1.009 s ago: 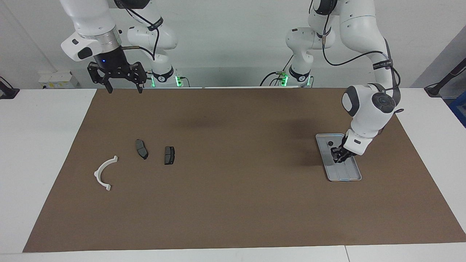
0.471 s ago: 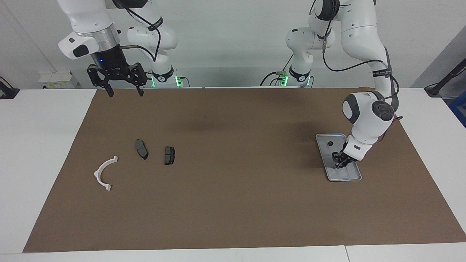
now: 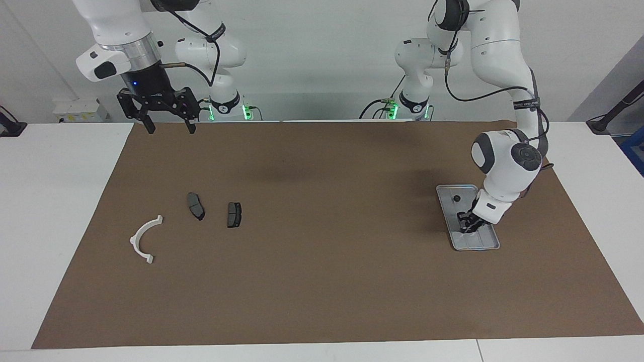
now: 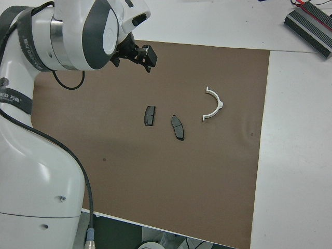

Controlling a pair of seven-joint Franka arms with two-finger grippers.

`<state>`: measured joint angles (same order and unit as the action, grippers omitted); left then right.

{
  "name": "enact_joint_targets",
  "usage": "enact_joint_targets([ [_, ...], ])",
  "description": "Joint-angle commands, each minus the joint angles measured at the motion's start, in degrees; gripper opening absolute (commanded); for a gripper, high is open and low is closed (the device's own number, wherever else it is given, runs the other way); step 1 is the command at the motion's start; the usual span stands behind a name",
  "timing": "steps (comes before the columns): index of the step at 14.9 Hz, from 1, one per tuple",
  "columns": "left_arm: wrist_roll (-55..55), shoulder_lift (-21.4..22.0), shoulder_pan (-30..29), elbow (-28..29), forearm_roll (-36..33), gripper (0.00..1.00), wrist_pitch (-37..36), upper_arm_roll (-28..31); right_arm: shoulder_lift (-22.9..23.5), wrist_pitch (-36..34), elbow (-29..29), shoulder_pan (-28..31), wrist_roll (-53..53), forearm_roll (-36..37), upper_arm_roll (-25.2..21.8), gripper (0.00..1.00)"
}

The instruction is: Pick bearing gear from pile to tray

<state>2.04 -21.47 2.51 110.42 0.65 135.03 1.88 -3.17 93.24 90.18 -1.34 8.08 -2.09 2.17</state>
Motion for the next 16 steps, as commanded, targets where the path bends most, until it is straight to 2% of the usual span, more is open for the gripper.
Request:
enact_joint_targets([
  [1,-0.72,0.03,-0.84,0.76,-0.65,0.87,0.94,-0.47,-0.88,1.07,1.31,-0.60,-2.61,-0.54,-1.46,1.00],
  [3,-0.72,0.03,-0.84,-0.46,-0.57,1.00,-0.12,-0.47,-0.88,1.07,1.31,-0.68,-3.33,-0.37,-1.55,1.00],
  [5,-0.63,0.64,-0.84,-2.30,-0.22,1.00,-3.18,-0.30,-0.88,1.07,1.31,-0.86,-3.42,0.59,-1.55,1.00],
  [8,-0.63,3.53,-0.84,-7.75,-0.13,1.00,-13.27,-0.12,-0.96,1.24,1.83,-1.12,-3.33,2.71,-1.46,1.00],
  [13,-0.81,12.93,-3.39,-8.73,0.05,1.00,-25.68,0.06,-0.96,1.24,2.28,-2.25,-3.42,4.02,-2.69,1.00],
  [16,-0.63,13.74,-3.13,-11.63,0.75,1.00,-30.70,-0.12,-0.96,1.16,2.19,-2.53,-3.33,4.11,-3.49,1.00],
])
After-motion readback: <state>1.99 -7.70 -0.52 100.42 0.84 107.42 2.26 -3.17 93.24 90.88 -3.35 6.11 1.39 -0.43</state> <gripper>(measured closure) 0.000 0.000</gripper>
